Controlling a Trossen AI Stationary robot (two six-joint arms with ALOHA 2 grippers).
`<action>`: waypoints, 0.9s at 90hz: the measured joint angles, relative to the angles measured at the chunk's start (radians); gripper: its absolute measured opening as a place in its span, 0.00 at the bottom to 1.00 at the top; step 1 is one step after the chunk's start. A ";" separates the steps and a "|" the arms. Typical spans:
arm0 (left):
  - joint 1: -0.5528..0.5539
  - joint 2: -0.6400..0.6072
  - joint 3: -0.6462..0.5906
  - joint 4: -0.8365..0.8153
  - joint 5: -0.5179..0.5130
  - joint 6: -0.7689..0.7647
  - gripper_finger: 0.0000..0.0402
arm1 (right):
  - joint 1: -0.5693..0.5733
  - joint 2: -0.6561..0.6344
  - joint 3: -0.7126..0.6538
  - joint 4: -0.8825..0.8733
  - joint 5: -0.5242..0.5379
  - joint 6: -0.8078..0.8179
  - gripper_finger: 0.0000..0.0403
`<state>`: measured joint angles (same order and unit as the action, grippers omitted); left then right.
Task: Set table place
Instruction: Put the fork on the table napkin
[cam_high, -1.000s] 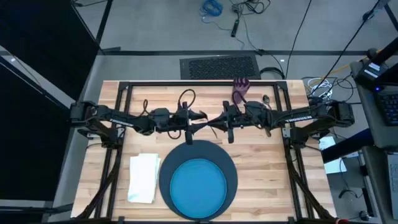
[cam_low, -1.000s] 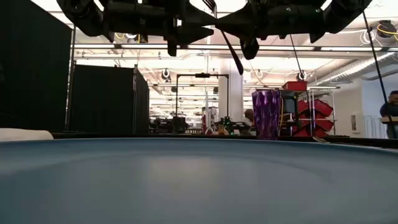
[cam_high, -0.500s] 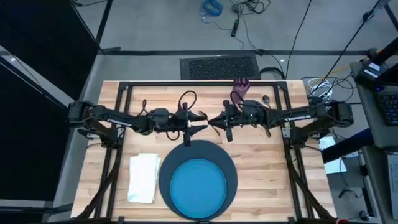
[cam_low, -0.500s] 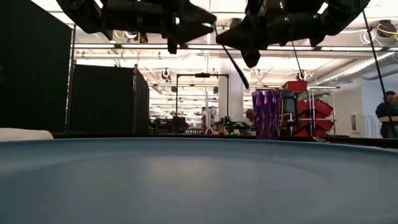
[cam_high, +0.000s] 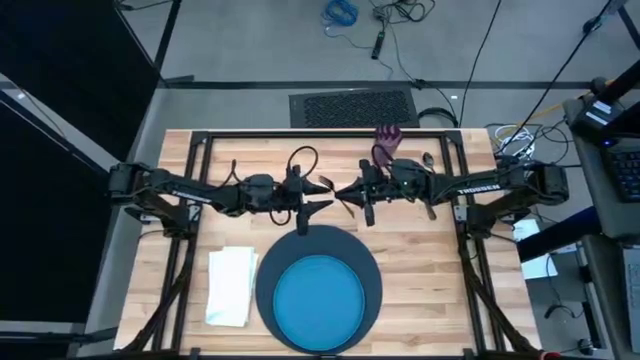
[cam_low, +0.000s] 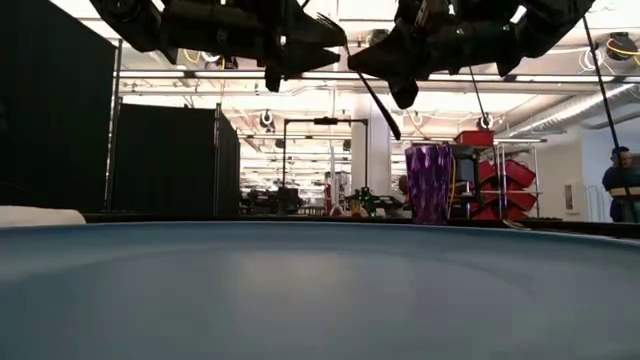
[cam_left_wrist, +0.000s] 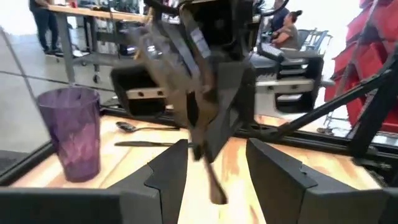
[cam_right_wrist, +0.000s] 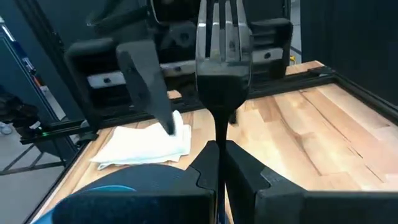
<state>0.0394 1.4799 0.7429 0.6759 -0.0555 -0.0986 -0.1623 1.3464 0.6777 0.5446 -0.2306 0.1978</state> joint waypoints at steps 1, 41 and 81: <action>0.000 0.000 0.000 0.000 0.000 0.000 0.37 | 0.001 0.000 0.000 0.003 -0.004 0.000 0.00; 0.000 0.000 0.000 0.019 -0.006 0.000 0.37 | 0.009 0.002 0.000 0.006 -0.012 0.000 0.00; 0.000 0.000 -0.001 0.027 -0.005 -0.021 0.37 | 0.023 0.010 0.000 0.018 -0.012 0.006 0.00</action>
<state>0.0391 1.4803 0.7422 0.7032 -0.0608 -0.1200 -0.1394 1.3560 0.6777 0.5624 -0.2424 0.2035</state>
